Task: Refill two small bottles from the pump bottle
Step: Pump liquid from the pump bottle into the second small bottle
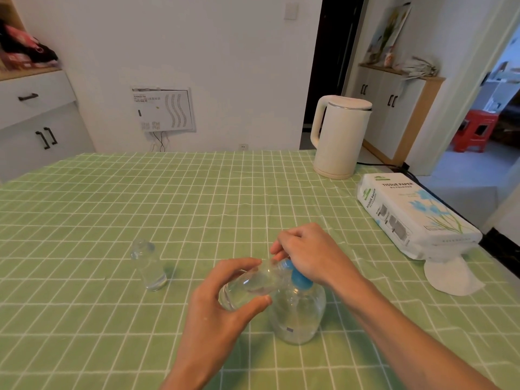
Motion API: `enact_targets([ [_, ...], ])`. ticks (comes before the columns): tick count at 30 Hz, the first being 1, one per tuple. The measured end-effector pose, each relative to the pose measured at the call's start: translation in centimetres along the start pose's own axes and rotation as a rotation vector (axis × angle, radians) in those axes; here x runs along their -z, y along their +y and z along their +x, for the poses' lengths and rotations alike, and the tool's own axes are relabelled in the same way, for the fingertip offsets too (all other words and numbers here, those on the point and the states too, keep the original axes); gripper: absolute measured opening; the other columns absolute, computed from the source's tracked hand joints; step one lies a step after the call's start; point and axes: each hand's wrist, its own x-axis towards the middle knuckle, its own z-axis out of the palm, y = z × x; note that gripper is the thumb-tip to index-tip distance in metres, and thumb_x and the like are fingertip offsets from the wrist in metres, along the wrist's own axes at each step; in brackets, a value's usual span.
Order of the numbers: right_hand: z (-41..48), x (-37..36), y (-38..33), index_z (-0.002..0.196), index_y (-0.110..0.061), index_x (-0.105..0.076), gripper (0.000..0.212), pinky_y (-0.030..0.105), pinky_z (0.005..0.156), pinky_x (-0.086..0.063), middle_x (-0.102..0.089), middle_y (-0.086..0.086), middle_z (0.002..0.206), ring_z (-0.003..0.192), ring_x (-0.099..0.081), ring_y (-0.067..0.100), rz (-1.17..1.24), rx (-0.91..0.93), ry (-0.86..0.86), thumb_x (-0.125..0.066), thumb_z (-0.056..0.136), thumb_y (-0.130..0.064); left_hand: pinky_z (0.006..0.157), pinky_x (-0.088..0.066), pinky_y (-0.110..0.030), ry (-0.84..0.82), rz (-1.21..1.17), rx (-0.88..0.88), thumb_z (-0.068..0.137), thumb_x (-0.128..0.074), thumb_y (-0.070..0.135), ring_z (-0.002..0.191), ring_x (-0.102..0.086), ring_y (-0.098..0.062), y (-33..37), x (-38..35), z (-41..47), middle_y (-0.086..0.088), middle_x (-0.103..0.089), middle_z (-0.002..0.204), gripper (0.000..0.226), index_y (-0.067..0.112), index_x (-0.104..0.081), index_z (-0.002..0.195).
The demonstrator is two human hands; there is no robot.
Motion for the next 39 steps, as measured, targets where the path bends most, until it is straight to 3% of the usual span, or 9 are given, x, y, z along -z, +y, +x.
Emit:
enact_targets([
  [5,-0.35,-0.22,-0.07,0.076,-0.026,-0.079,0.040,0.040,0.095,-0.058,-0.078,-0.015,0.078,0.085,-0.074,0.007,-0.017,-0.007,0.008,-0.050,0.101,-0.034,0.090,-0.048,-0.005,0.006,-0.015,0.013,0.072,-0.094,0.005,0.109,-0.073,-0.007,-0.24,-0.22,-0.17,0.013,-0.078,0.113,0.054,0.035,-0.075,0.112],
  [9,-0.61,-0.01,-0.19,0.082,-0.016,-0.081,0.041,0.042,0.096,-0.059,-0.080,-0.014,0.078,0.085,-0.076,0.012,-0.031,0.004,0.012,-0.049,0.099,-0.035,0.092,-0.048,-0.006,-0.009,-0.019,0.009,0.072,-0.095,0.010,0.110,-0.072,-0.005,0.02,-0.13,-0.16,0.015,-0.079,0.113,0.055,0.041,-0.074,0.111],
  [13,-0.67,0.50,-0.71,0.099,-0.001,-0.076,0.047,0.055,0.098,-0.059,-0.080,0.014,0.098,0.101,-0.073,0.037,-0.073,0.056,0.022,-0.048,0.094,-0.038,0.091,-0.048,-0.006,0.013,-0.050,-0.006,0.068,-0.090,0.024,0.109,-0.073,-0.006,0.38,-0.03,0.13,0.014,-0.079,0.113,0.049,0.040,-0.074,0.112],
  [16,-0.71,0.53,-0.87,0.101,0.001,-0.075,0.046,0.057,0.099,-0.058,-0.079,0.018,0.102,0.106,-0.071,0.040,-0.088,0.063,0.017,-0.049,0.094,-0.036,0.090,-0.048,-0.006,0.012,-0.051,-0.016,0.069,-0.092,0.021,0.109,-0.073,-0.009,0.37,-0.11,0.26,0.013,-0.079,0.113,0.049,0.039,-0.074,0.111],
  [18,-0.61,0.42,-0.65,0.099,0.000,-0.077,0.045,0.053,0.097,-0.059,-0.082,0.007,0.092,0.099,-0.075,0.035,-0.067,0.044,0.018,-0.050,0.095,-0.035,0.092,-0.049,-0.008,0.004,-0.042,-0.014,0.071,-0.096,0.013,0.110,-0.073,-0.008,0.23,-0.15,0.17,0.013,-0.079,0.113,0.053,0.040,-0.074,0.111],
  [21,-0.50,0.14,-0.42,0.087,-0.010,-0.081,0.042,0.042,0.094,-0.059,-0.078,-0.017,0.076,0.083,-0.075,0.011,-0.033,0.011,0.023,-0.050,0.099,-0.035,0.092,-0.049,-0.008,0.004,-0.028,-0.017,0.073,-0.095,0.011,0.110,-0.073,-0.007,0.05,-0.12,0.13,0.014,-0.079,0.113,0.053,0.040,-0.074,0.112],
  [25,-0.41,-0.18,-0.14,0.076,-0.025,-0.080,0.040,0.042,0.096,-0.058,-0.078,-0.016,0.079,0.087,-0.074,0.009,-0.023,-0.010,0.023,-0.050,0.099,-0.035,0.091,-0.049,-0.008,0.007,-0.009,-0.009,0.072,-0.094,0.006,0.109,-0.073,-0.007,-0.24,-0.18,0.12,0.014,-0.079,0.112,0.056,0.041,-0.074,0.111],
  [33,-0.52,-0.12,-0.17,0.084,-0.014,-0.082,0.042,0.043,0.097,-0.058,-0.080,-0.014,0.083,0.087,-0.074,0.010,-0.059,-0.003,0.018,-0.049,0.099,-0.035,0.091,-0.047,-0.005,0.001,-0.019,-0.019,0.071,-0.093,0.014,0.110,-0.072,-0.006,-0.20,-0.09,0.04,0.015,-0.079,0.112,0.053,0.040,-0.074,0.112],
  [39,-0.62,0.30,-0.71,0.101,-0.001,-0.076,0.047,0.055,0.097,-0.059,-0.080,0.015,0.101,0.104,-0.073,0.039,-0.102,0.056,0.041,-0.049,0.095,-0.038,0.092,-0.046,-0.005,0.005,-0.021,-0.027,0.070,-0.091,0.020,0.110,-0.073,-0.008,0.24,0.13,0.21,0.016,-0.078,0.114,0.050,0.040,-0.073,0.113],
])
